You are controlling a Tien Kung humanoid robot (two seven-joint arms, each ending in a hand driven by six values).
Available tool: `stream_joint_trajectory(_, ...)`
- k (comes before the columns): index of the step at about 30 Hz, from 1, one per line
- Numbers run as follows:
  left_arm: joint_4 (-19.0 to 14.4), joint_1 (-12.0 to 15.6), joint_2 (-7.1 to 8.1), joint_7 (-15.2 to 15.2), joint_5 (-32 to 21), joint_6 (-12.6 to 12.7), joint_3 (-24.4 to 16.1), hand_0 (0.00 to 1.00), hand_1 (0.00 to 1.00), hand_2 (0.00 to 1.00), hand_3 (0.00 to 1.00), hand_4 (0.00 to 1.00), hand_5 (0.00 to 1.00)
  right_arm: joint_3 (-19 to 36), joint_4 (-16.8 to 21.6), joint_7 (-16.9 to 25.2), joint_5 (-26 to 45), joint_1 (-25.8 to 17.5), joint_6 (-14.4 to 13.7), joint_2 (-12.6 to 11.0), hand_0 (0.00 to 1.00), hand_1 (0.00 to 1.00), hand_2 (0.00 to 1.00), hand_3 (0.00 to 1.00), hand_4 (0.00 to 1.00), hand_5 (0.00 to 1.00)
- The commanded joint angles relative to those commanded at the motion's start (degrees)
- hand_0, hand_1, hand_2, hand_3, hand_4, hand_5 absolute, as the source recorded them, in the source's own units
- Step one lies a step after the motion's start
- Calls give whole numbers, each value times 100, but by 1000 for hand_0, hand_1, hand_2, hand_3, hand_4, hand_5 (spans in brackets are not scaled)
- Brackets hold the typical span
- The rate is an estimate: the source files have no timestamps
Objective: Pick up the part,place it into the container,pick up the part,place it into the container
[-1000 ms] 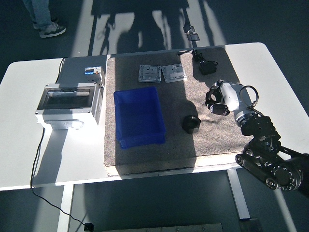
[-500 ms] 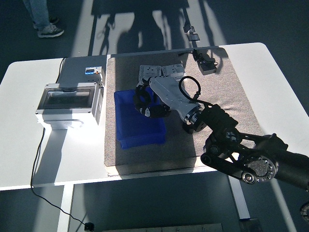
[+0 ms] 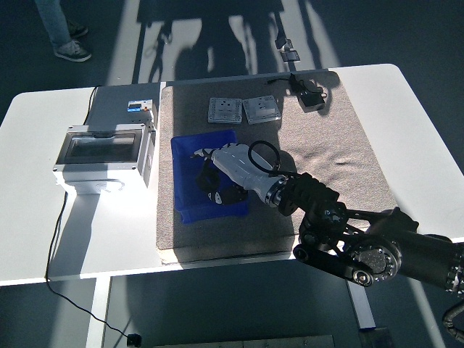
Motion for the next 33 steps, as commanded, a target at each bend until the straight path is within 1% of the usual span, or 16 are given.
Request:
stream_joint_trajectory(3,0,0,-4,2,-6,-2,15,668,573,646,635,659,640,24,9,11,-18,-12,-14,-9,998,934,960,996,633,211)
stream_joint_trajectory(4,0,-1,-6,3,-5,-2,18,668,572,644,636,660,642,44,16,16,-36,-21,-30,-12,998,998,989,998,757,335)
stream_joint_trajectory(7,0,-8,-11,13,15,-6,24,668,572,644,636,660,642,172,53,12,-133,-78,-65,-29,998,998,989,998,757,335)
stream_joint_trajectory(9,0,-18,-13,22,28,-8,30,668,572,644,636,660,642,381,142,-21,-240,-199,-96,-67,998,998,989,998,757,335)
stream_joint_trajectory(10,0,-22,-14,26,30,-8,34,668,575,644,638,662,646,528,223,-34,-279,-299,-167,-102,998,998,998,998,974,503)
stream_joint_trajectory(15,0,-15,-17,19,-36,8,74,668,575,644,638,662,646,1231,683,-182,-167,-777,-712,-350,998,998,998,998,974,503)
stream_joint_trajectory(16,0,-6,-19,12,-59,14,84,668,575,644,637,662,647,1441,827,-361,-253,-920,-737,-472,998,966,946,998,998,522)
stream_joint_trajectory(17,0,4,-18,5,-78,19,92,668,575,644,637,662,647,1603,924,-533,-337,-1012,-648,-554,998,966,946,998,998,522)
stream_joint_trajectory(21,0,47,-16,-30,-140,37,106,668,575,644,637,662,647,2266,1436,-1394,-777,-1464,116,-988,998,966,946,998,998,522)
stream_joint_trajectory(22,0,47,-17,-32,-124,34,100,667,575,644,638,663,649,2384,1540,-1601,-823,-1540,294,-1038,998,937,951,998,976,509)
stream_joint_trajectory(24,0,47,-22,-31,-86,26,88,667,575,644,638,663,649,2618,1734,-2035,-877,-1697,646,-1076,998,937,951,998,976,509)
stream_joint_trajectory(26,0,50,-35,-26,-85,21,93,667,575,644,638,663,649,2746,1804,-2391,-863,-1832,919,-1055,998,937,951,998,976,509)
stream_joint_trajectory(27,0,50,-40,-25,-89,19,96,667,575,644,638,663,649,2777,1806,-2526,-862,-1873,1028,-1048,998,937,951,998,976,509)
stream_joint_trajectory(28,0,50,-43,-25,-92,17,100,667,575,644,639,663,648,2800,1805,-2677,-865,-1909,1145,-1047,998,880,946,998,957,508)
stream_joint_trajectory(30,0,49,-41,-37,-116,19,110,667,575,644,639,663,648,2789,1793,-2941,-874,-1949,1247,-1068,998,880,946,998,957,508)
stream_joint_trajectory(33,0,52,-38,-50,-162,22,124,667,575,644,639,663,648,2635,1746,-2977,-850,-1955,1305,-1091,998,880,946,998,957,508)
